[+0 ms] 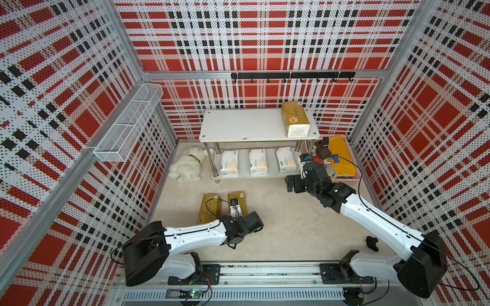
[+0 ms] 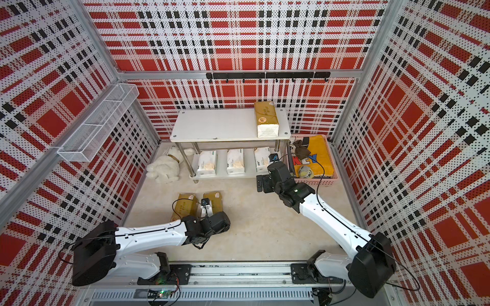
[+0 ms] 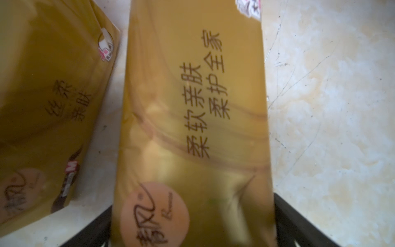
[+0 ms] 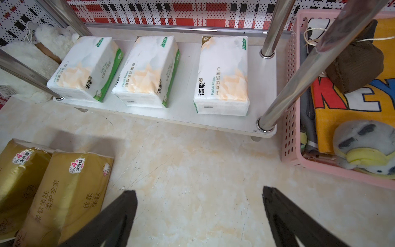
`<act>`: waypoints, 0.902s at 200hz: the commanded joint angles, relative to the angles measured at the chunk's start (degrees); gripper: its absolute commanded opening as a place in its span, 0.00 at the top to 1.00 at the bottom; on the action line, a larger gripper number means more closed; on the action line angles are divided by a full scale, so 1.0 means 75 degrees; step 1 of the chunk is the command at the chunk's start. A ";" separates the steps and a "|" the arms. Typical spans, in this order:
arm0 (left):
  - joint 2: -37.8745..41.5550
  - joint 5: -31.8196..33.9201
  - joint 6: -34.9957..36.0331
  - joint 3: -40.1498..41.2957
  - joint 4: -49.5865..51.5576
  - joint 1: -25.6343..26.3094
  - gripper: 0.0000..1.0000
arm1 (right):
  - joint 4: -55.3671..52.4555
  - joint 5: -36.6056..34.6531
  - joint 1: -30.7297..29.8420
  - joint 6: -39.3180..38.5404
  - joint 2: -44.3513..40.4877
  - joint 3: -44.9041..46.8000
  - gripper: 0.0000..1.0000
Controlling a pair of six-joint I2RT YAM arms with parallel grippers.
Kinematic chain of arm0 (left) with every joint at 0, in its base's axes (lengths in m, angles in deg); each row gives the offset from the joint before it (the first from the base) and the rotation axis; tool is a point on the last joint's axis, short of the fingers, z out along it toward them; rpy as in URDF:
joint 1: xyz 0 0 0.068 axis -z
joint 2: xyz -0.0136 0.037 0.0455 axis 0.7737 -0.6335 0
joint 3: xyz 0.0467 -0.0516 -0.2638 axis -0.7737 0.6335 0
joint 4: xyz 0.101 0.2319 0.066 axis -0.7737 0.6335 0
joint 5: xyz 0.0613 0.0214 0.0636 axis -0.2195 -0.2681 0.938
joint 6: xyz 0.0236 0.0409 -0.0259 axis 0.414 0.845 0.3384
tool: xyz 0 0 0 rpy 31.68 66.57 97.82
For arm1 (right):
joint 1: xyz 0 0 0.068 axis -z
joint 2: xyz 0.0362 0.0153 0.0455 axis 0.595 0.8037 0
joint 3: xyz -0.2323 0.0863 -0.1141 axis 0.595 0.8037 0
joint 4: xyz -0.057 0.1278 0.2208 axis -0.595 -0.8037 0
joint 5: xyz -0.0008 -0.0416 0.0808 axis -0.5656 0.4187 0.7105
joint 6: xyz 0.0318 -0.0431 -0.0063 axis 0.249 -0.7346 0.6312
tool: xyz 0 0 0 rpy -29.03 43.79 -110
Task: Place the tissue boxes on the shelf by color
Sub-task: Pick up the box of tissues from the center of the board.
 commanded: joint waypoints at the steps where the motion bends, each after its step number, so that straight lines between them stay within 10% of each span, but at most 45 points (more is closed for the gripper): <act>1: -0.0061 0.0264 -0.0482 0.0178 0.0086 0.0109 0.01 | 0.0204 0.0031 -0.0073 -0.0095 0.0040 -0.0218 0.00; 180: -0.0145 0.0998 -0.0377 0.0613 -0.0491 0.0181 0.01 | 0.0297 0.0028 -0.0074 -0.0081 0.0001 -0.0025 0.00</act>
